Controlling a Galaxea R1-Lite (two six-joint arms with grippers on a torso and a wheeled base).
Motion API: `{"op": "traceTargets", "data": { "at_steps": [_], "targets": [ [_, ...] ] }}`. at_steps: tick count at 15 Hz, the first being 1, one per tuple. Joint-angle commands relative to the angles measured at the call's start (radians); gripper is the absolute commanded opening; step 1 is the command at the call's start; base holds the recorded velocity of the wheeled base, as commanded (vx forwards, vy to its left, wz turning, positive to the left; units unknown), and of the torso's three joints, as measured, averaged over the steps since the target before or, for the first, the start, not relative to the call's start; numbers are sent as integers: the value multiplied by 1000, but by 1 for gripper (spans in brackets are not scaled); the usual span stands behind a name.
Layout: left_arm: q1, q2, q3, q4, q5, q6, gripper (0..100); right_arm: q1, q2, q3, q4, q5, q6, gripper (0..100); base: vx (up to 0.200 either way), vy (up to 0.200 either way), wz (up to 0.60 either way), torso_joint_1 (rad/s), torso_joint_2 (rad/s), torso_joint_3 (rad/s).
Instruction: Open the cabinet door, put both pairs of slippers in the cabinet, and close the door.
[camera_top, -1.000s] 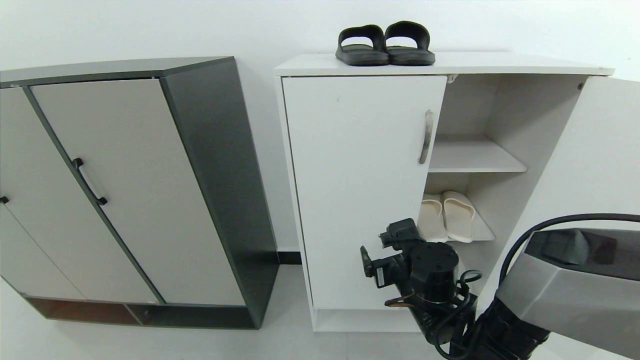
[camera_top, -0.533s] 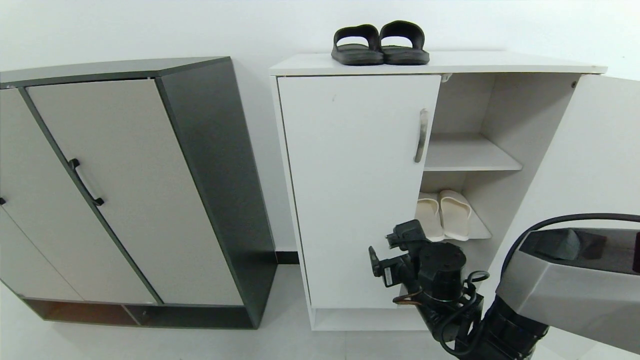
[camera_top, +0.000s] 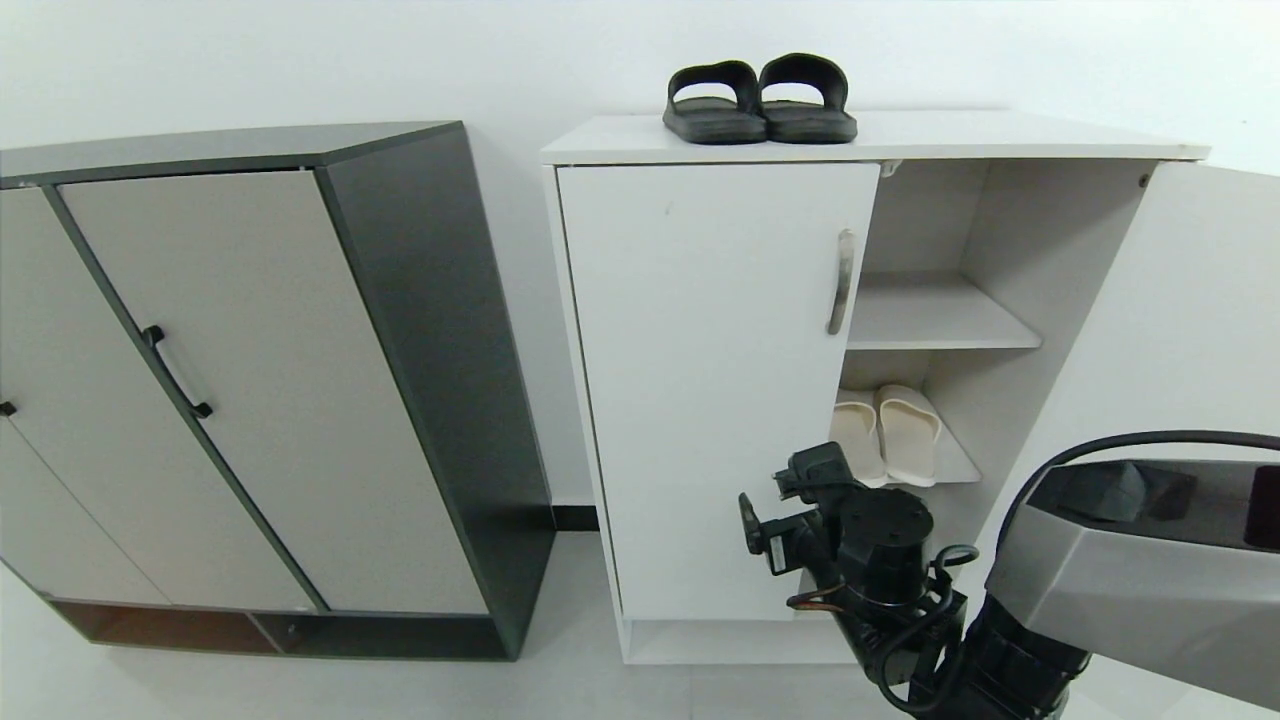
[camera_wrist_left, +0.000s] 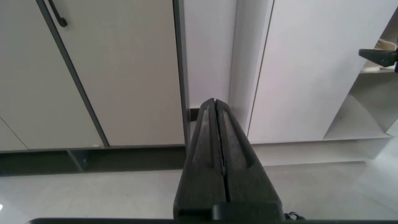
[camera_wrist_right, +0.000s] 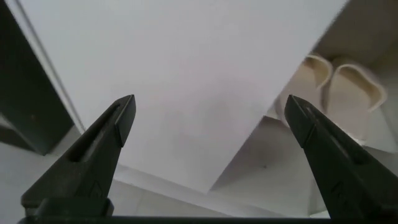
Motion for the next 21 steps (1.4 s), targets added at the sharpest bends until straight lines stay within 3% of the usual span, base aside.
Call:
{"op": "traceTargets", "data": {
  "at_steps": [1,8,21],
  "targets": [
    [0,1,0,3,0,0,0,3,4,-1,3,0,-2,100,0,0,0,12,-80,-330],
    [0,1,0,3,-1,0,0,1,12,-1,1,0,-8,100,0,0,0,79,-470,-355],
    [0,1,0,3,-1,0,0,3,26,1,0,0,-8,100,0,0,0,169,-485,-319]
  ]
}}
